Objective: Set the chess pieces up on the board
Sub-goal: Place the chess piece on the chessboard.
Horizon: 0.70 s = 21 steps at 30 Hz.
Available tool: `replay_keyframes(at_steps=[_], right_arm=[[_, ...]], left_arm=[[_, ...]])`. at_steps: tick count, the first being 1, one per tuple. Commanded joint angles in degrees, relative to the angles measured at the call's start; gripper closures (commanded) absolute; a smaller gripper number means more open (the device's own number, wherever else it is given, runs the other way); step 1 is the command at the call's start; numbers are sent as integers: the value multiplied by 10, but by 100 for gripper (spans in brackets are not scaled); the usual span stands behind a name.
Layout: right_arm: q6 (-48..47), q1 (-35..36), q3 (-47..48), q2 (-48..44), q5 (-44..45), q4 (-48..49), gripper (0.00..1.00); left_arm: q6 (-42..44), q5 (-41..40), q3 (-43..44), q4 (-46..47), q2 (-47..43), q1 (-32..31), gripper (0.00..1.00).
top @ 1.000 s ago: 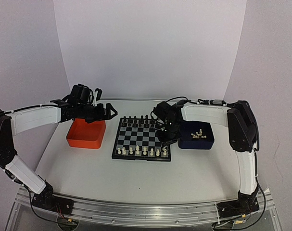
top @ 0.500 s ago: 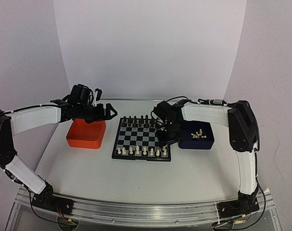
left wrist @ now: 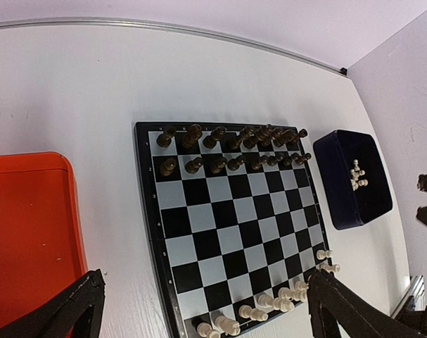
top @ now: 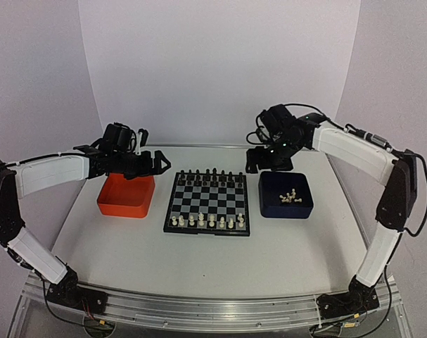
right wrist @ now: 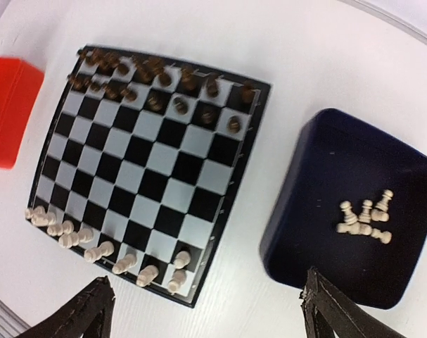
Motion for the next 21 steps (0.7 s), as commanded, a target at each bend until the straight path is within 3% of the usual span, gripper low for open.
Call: replay_keyframes(at_steps=[1, 9, 21], right_arm=[[64, -108, -60, -23, -11, -14, 11], [76, -182, -62, 34, -32, -14, 18], [-49, -233, 31, 176, -109, -27, 42]], left_arm=[[7, -31, 33, 20, -17, 0, 0], [5, -80, 52, 32, 13, 0, 0], [31, -98, 125, 36, 102, 3, 0]])
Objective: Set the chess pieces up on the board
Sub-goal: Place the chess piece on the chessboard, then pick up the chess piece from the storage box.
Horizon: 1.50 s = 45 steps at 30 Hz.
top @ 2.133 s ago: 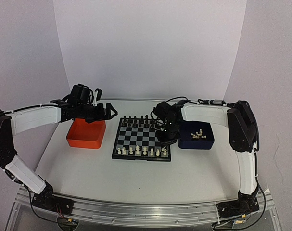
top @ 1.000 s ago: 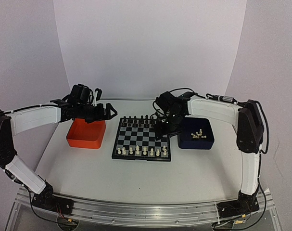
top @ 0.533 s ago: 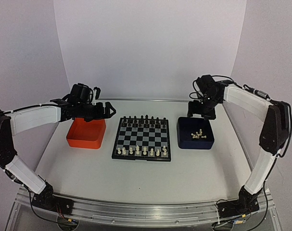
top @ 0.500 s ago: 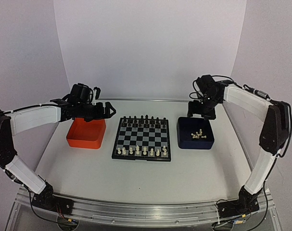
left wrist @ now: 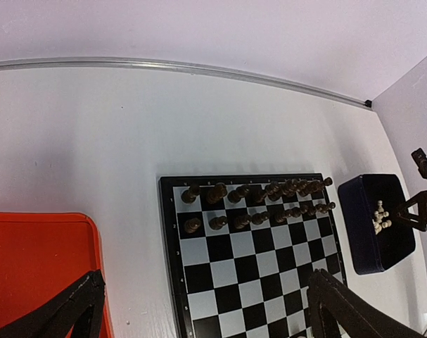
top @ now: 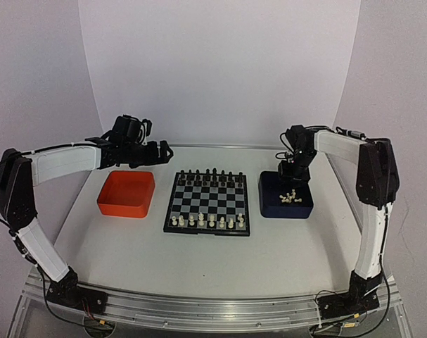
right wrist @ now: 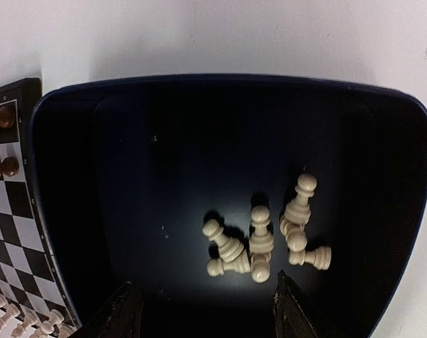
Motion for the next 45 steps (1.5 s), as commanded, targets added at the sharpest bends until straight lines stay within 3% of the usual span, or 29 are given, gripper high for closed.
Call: replay_keyframes(at_steps=[1, 9, 18, 24, 45], right_arm=[[-50, -20, 45, 42, -22, -18, 44], [-76, -23, 79, 86, -1, -31, 56], [-79, -23, 46, 55, 27, -59, 57], [-75, -23, 39, 50, -4, -77, 60], [-104, -23, 79, 91, -21, -80, 65]], left_arm=[[17, -17, 50, 12, 29, 4, 0], [24, -11, 96, 3, 73, 7, 0], [23, 12, 127, -3, 95, 10, 0], [33, 27, 168, -17, 118, 11, 0], [32, 49, 149, 2, 114, 11, 0]])
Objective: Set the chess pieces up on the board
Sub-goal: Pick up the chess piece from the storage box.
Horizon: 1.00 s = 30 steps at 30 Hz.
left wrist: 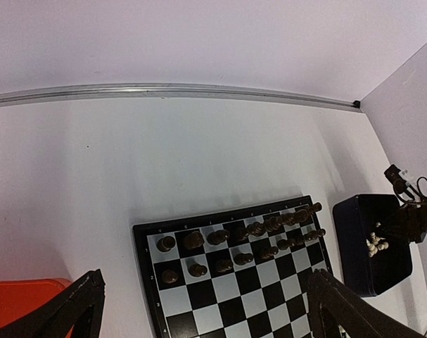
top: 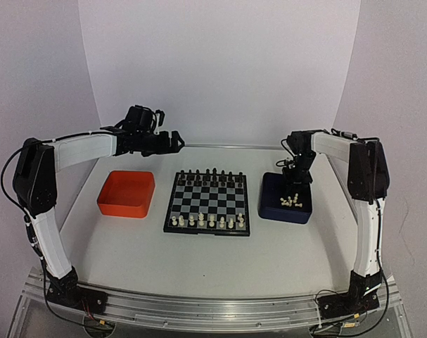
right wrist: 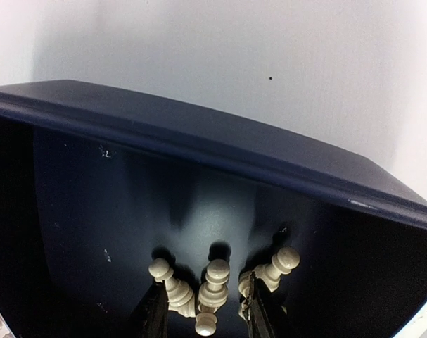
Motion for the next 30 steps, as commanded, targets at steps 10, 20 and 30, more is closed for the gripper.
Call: replay_keyframes(at_steps=[10, 20, 30], right_arm=[[-3, 1, 23, 50, -9, -15, 74], [-6, 1, 12, 40, 14, -15, 96], [-13, 2, 71, 34, 4, -8, 100]], left_arm=[[2, 4, -1, 20, -3, 3, 0], [0, 2, -18, 27, -15, 3, 0], [-3, 10, -48, 56, -44, 4, 0]])
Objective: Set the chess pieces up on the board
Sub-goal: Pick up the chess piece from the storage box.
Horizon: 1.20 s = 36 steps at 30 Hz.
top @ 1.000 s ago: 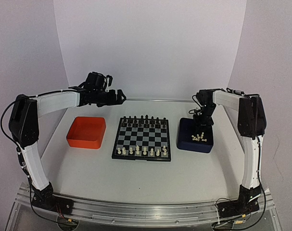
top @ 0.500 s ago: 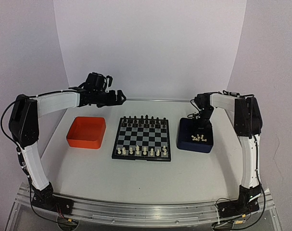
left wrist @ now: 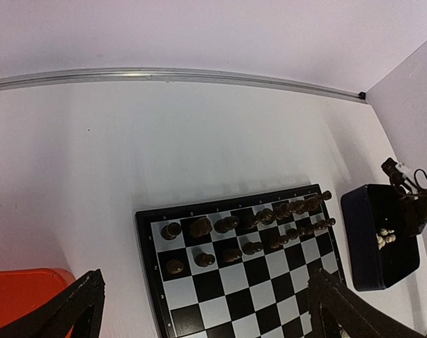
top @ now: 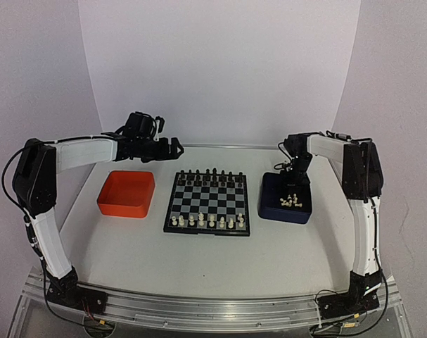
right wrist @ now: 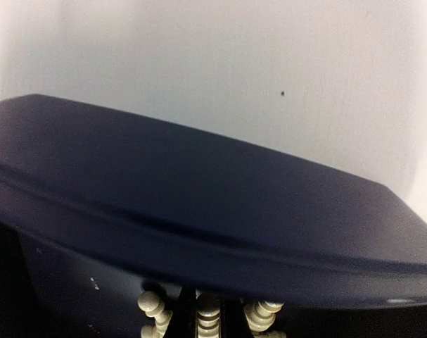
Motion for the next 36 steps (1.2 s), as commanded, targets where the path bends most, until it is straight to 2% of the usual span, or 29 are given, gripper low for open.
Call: replay_keyframes(at_steps=[1, 4, 8, 14, 17, 22, 25, 32, 36], right_arm=[[-15, 2, 53, -11, -8, 3, 100], [-28, 3, 65, -24, -12, 17, 100], [-80, 10, 51, -57, -64, 37, 100], [-219, 57, -68, -161, -80, 131, 100], [-259, 78, -122, -209, -104, 190, 100], [-290, 103, -155, -247, -169, 225, 100], [-277, 113, -160, -259, -210, 250, 100], [-265, 124, -167, -278, -394, 290, 98], [-312, 156, -186, -290, -434, 307, 98]], left_arm=[[-3, 10, -14, 38, -45, 4, 0], [-4, 17, -17, 45, -53, 3, 0], [-1, 38, -15, 45, -60, 3, 0], [6, 95, -23, 49, -76, 3, 0], [9, 136, -21, 49, -75, 2, 0], [15, 194, -10, 51, -70, 3, 0], [15, 239, -5, 62, -65, 1, 0], [39, 314, 7, 50, -67, -13, 0], [46, 328, 14, 30, -68, -23, 1]])
